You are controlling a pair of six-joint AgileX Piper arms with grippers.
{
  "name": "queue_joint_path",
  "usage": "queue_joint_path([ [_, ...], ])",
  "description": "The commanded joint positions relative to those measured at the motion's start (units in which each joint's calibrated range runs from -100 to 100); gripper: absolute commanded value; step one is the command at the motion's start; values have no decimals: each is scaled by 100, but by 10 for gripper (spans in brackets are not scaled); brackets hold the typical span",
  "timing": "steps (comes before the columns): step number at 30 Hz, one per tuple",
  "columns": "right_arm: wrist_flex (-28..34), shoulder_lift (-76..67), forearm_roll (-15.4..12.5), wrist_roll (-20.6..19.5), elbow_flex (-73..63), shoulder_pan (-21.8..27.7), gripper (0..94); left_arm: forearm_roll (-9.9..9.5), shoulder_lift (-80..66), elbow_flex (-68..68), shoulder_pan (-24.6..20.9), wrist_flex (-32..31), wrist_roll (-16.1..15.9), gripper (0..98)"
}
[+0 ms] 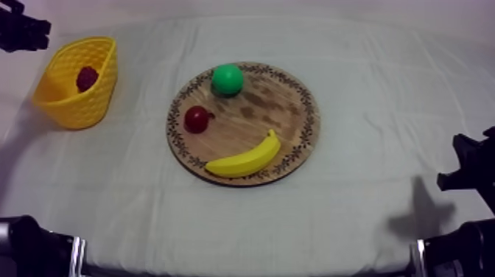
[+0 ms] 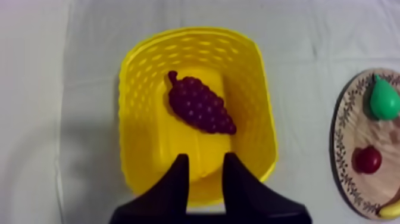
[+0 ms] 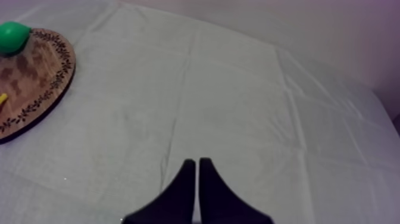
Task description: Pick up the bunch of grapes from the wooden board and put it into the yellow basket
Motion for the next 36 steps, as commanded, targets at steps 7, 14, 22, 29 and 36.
queue_joint_path([
  [7,0,0,0,0,-4,-2,3,36,-2289,2148,198,-1104,-299,14],
  [14,0,0,0,0,-4,-2,3,-16,-3779,3813,285,-1899,-256,1],
  [22,0,0,0,0,-4,-2,3,-32,-5324,5615,354,-2612,-43,0],
  [29,0,0,0,0,-4,-2,3,-280,-6434,6589,469,-2834,117,0],
  [36,0,0,0,0,-4,-2,3,-647,-7273,6850,602,-2819,213,0],
])
